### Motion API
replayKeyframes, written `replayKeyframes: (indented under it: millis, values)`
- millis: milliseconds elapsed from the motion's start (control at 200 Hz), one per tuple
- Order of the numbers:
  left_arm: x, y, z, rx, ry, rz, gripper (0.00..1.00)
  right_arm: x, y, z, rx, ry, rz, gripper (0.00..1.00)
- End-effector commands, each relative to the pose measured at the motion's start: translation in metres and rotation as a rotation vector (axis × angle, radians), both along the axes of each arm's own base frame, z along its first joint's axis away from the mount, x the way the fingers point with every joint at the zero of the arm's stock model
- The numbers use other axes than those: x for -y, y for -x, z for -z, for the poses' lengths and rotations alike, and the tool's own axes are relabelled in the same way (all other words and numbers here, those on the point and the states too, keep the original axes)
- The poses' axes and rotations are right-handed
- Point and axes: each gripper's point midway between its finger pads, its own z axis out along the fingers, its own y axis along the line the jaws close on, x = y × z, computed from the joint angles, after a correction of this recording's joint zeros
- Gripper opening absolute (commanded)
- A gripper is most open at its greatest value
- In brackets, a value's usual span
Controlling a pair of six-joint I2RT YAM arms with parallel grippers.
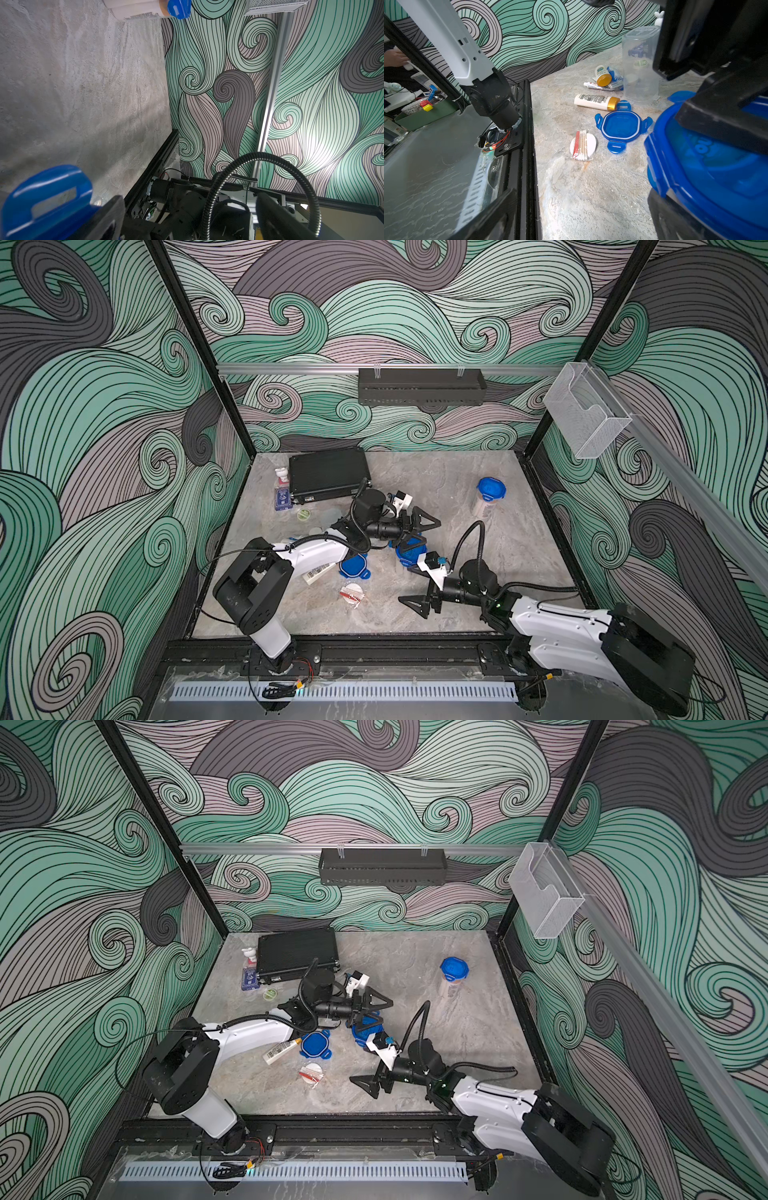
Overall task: Take out toiletry kits
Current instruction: Unfasten the latch on the container.
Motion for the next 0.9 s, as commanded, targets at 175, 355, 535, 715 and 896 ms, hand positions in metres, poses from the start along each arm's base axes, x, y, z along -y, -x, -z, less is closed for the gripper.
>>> replayKeyframes:
  millis: [175,355,535,715,896]
  values:
    - [-0.020,0.035,0.110,-0.277,-0.277,0.006,0.99,-0.010,0.021,-0.046,0.174,-0.140,-0.156,0.99]
    - [-0.018,0.035,0.108,-0.275,-0.269,0.010,0.98,-0.010,0.026,-0.041,0.163,-0.102,-0.185,0.99]
    - [-0.015,0.033,0.082,-0.224,-0.256,0.030,0.98,-0.003,0.029,-0.034,0.122,-0.063,-0.178,0.99]
    - [-0.012,0.028,0.026,-0.109,-0.241,0.065,0.99,0.003,0.031,-0.033,0.103,-0.054,-0.158,0.99]
    - [-0.011,0.025,-0.029,-0.002,-0.224,0.092,0.99,0.007,0.031,-0.040,0.110,-0.054,-0.140,0.99]
